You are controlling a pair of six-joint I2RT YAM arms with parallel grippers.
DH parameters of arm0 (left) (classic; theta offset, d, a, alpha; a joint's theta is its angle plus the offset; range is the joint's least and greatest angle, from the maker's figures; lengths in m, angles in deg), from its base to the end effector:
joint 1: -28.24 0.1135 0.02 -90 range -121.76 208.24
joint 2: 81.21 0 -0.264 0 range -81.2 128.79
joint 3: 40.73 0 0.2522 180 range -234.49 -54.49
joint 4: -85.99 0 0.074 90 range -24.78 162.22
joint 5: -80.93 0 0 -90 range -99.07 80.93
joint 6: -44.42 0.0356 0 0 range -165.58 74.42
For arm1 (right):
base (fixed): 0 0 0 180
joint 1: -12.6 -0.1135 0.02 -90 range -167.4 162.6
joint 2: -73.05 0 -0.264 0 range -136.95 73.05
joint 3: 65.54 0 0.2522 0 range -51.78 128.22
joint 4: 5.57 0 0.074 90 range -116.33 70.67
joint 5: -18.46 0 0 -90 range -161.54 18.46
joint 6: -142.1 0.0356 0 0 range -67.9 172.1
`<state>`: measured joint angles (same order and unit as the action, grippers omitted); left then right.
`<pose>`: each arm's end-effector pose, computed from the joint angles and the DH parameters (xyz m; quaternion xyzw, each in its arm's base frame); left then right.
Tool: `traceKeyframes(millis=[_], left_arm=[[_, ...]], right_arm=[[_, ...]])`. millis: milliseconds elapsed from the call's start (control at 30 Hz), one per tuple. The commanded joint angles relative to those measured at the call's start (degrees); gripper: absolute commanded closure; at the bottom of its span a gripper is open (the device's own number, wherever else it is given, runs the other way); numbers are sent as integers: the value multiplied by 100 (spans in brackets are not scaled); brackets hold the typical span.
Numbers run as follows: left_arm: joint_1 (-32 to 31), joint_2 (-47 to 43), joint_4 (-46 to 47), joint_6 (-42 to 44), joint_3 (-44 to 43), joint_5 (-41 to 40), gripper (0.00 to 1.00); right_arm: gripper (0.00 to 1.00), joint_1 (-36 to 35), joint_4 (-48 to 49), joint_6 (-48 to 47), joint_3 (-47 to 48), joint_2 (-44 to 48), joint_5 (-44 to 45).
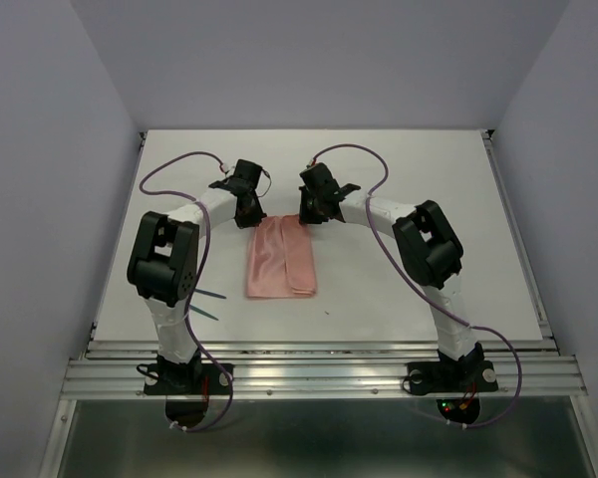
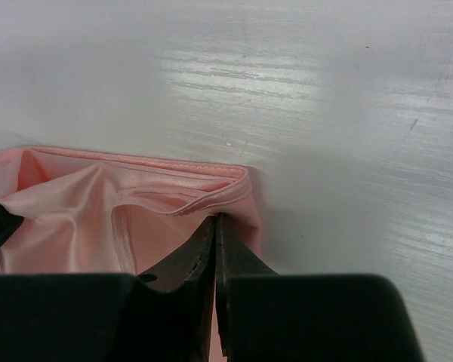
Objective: Fold the napkin into a case and place the utensils inside
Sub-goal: Pick up the 2/3-rectangle-folded napkin from the center of the board.
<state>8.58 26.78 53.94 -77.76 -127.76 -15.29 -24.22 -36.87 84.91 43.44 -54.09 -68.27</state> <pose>0.3807 -0.1319 0.1870 -0.1204 0.9394 -0.0922 0.3074 0.3937 0.2922 0.1621 -0.0229 0.9375 0.1757 0.2996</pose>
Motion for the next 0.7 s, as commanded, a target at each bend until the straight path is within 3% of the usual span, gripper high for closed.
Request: traceKeyframes(millis=[0, 267, 667], left_arm=[[-196, -462, -228, -148, -249, 15, 100], [-354, -541, -343, -235, -477, 103, 100], [-460, -436, -237, -482, -706, 885, 100]], right_arm=[[93, -36, -390, 14, 137, 66, 51], [93, -89, -391, 58, 137, 66, 60], [93, -89, -426, 216, 216, -13, 69]])
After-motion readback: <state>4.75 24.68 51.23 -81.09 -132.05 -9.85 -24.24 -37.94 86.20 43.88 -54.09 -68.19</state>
